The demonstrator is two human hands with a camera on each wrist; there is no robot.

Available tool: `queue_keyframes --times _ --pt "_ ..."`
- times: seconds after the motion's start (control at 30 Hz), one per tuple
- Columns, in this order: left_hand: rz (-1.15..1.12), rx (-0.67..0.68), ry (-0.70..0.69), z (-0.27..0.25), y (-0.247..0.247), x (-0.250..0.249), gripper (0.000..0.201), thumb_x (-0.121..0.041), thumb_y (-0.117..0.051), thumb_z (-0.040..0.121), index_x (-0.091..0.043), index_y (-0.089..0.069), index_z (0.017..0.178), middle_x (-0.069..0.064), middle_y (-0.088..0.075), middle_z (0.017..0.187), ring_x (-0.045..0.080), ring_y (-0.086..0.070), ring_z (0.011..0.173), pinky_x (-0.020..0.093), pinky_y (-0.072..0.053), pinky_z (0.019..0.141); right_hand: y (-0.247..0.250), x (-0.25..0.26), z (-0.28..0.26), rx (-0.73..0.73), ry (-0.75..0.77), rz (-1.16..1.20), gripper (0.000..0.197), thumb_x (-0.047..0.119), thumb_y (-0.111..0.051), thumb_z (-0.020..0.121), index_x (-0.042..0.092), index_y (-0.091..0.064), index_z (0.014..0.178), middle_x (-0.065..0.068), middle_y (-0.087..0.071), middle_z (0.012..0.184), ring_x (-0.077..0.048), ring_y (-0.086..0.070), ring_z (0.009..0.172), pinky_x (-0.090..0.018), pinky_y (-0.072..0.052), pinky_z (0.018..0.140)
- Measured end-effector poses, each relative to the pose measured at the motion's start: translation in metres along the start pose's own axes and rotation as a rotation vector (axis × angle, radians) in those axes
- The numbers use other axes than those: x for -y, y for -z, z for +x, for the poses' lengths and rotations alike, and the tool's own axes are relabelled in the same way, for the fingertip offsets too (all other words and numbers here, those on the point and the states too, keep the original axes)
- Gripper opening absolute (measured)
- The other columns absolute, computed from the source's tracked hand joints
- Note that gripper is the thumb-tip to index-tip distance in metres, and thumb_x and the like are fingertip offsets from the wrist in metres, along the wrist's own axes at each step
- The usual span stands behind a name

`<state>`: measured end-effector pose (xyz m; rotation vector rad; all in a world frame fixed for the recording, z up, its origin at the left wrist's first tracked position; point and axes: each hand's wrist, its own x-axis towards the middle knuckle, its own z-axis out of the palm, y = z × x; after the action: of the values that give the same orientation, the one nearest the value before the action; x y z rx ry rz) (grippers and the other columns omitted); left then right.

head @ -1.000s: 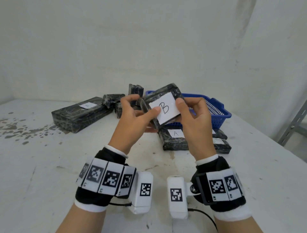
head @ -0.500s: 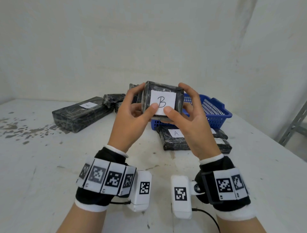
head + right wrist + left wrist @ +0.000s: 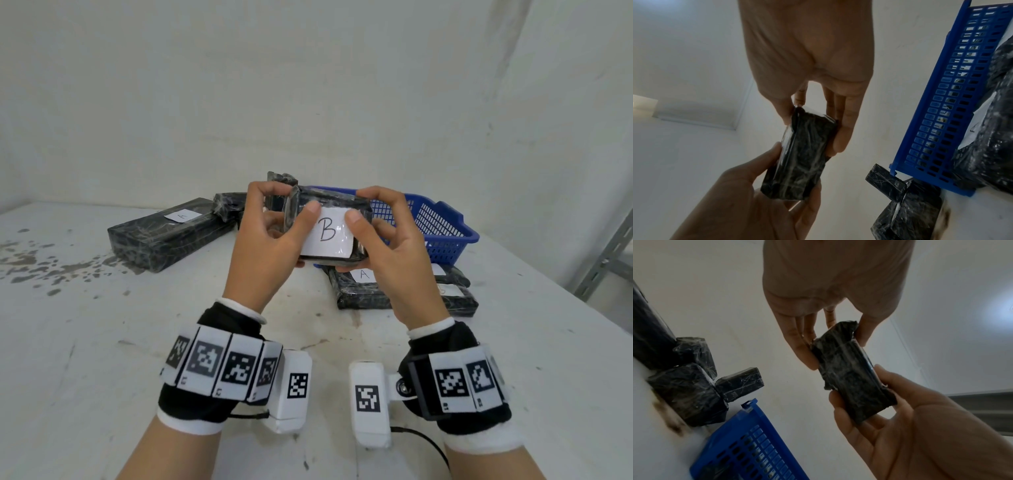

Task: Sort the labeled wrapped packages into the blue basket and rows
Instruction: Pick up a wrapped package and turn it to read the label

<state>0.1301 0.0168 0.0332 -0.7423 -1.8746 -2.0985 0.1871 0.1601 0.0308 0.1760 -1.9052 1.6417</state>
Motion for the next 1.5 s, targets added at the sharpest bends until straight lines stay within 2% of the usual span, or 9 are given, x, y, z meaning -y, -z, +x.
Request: queue_keyframes --times 0.17,0.3,0.4,0.57,0.77,0.97,1.2,1.3,1.5 --pt "0.021 -0.020 -0.007 -0.001 -0.001 -0.001 0.022 -0.034 -0.064 0.090 -0.037 -0.044 0.098 -0.002 -0.067 0.080 0.005 -0.068 0.066 0.033 -0.054 0.048 -0.001 0.001 0.000 0.007 -0.008 -0.007 0.019 0.021 -0.062 0.098 0.032 -0.058 0.113 -0.015 -0.073 0.095 -0.019 -0.074 0.079 -0.048 -0.063 0.064" --pt "0.054 -0.053 -0.016 -0.002 -0.002 0.001 0.010 -0.037 -0.060 0.093 -0.040 -0.052 0.098 0.004 -0.069 0.086 0.008 -0.068 0.068 0.034 -0.056 0.048 0.000 -0.002 0.001 0.036 -0.031 0.003 0.033 0.018 -0.059 0.099 0.037 -0.058 0.126 -0.008 -0.075 0.099 -0.024 -0.072 0.093 -0.043 -0.062 0.081" --pt "0.047 -0.082 0.017 -0.001 -0.005 0.004 0.007 -0.038 -0.057 0.094 -0.032 -0.055 0.097 0.009 -0.071 0.088 0.017 -0.069 0.073 0.036 -0.055 0.049 0.001 -0.004 0.003 0.014 -0.029 -0.004 0.029 0.022 -0.064 0.097 0.036 -0.063 0.122 -0.008 -0.076 0.096 -0.040 -0.067 0.098 -0.057 -0.054 0.091" --pt "0.049 -0.086 0.035 -0.002 -0.008 0.005 0.013 -0.040 -0.054 0.095 -0.027 -0.056 0.096 0.008 -0.072 0.084 0.020 -0.071 0.072 0.036 -0.053 0.050 0.004 -0.005 0.003 0.021 -0.037 -0.028 0.019 0.027 -0.065 0.096 0.034 -0.065 0.113 -0.009 -0.077 0.089 -0.032 -0.072 0.092 -0.057 -0.055 0.090" --pt "0.089 -0.108 0.017 -0.001 -0.011 0.008 0.017 -0.041 -0.055 0.093 -0.025 -0.056 0.097 0.005 -0.071 0.081 0.016 -0.071 0.067 0.032 -0.051 0.046 0.008 -0.001 0.003 0.043 -0.084 -0.017 0.013 0.027 -0.066 0.095 0.030 -0.063 0.107 -0.007 -0.077 0.091 -0.017 -0.073 0.079 -0.022 -0.054 0.059" --pt "0.078 -0.116 0.053 0.003 -0.011 0.010 0.023 -0.042 -0.051 0.096 -0.021 -0.055 0.103 -0.004 -0.071 0.074 0.011 -0.069 0.064 0.032 -0.054 0.046 0.017 0.001 0.008 0.148 -0.130 -0.039 0.046 0.010 -0.068 0.093 0.044 -0.060 0.122 -0.001 -0.076 0.099 -0.022 -0.074 0.088 -0.037 -0.063 0.071" --pt "0.207 0.079 0.185 0.028 -0.014 0.003 0.028 -0.046 -0.045 0.097 -0.027 -0.049 0.117 -0.002 -0.063 0.102 0.015 -0.065 0.089 0.031 -0.058 0.071 0.059 0.026 0.043 0.114 -0.181 -0.255 0.043 0.011 -0.072 0.089 0.028 -0.063 0.128 -0.003 -0.076 0.094 -0.017 -0.076 0.075 -0.033 -0.063 0.065" --pt "0.308 0.119 0.222 0.044 -0.015 0.003 0.026 -0.036 -0.053 0.097 -0.024 -0.049 0.120 -0.005 -0.059 0.098 0.017 -0.063 0.094 0.026 -0.054 0.070 0.084 0.028 0.070 -0.022 -0.205 -0.283 0.044 0.011 -0.072 0.090 0.025 -0.060 0.130 -0.009 -0.075 0.093 -0.018 -0.075 0.069 -0.027 -0.061 0.059" --pt "0.603 0.212 0.339 0.090 -0.029 0.029 0.033 -0.036 -0.054 0.097 -0.016 -0.051 0.123 0.003 -0.060 0.108 0.022 -0.060 0.090 0.031 -0.048 0.066 0.121 -0.004 0.135 -0.166 -0.324 -0.446 0.047 0.011 -0.071 0.090 0.020 -0.049 0.132 -0.016 -0.059 0.130 -0.034 -0.071 0.094 -0.035 -0.063 0.061"
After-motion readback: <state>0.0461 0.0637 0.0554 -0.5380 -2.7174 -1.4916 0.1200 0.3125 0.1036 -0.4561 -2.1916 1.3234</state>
